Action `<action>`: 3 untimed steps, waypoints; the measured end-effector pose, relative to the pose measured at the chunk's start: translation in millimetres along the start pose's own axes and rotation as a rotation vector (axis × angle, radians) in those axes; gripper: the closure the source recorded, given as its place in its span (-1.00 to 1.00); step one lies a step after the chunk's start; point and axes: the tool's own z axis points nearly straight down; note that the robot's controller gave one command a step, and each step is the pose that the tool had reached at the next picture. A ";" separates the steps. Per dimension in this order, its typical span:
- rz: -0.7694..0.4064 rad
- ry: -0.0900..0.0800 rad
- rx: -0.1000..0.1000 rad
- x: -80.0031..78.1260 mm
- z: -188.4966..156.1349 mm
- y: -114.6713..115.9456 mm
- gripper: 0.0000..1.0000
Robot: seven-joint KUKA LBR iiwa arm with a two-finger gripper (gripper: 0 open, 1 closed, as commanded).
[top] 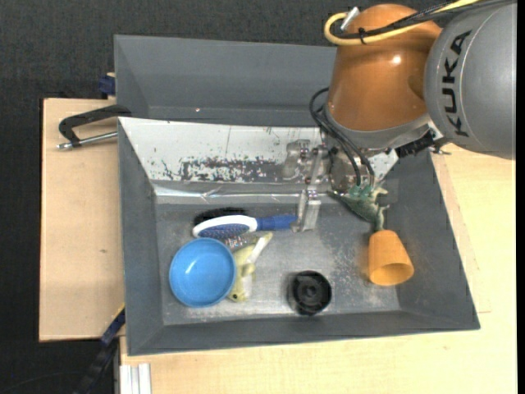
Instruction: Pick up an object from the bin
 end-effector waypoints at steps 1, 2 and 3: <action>-0.296 0.006 -0.001 -22.9 103.5 71.5 -1.00; -0.230 0.006 0.001 -10.0 176.9 16.3 -1.00; -0.234 0.000 0.000 -11.3 173.4 19.0 1.00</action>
Offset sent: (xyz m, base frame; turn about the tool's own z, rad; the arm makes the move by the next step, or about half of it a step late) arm 0.0238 0.0691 -0.1018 -0.2932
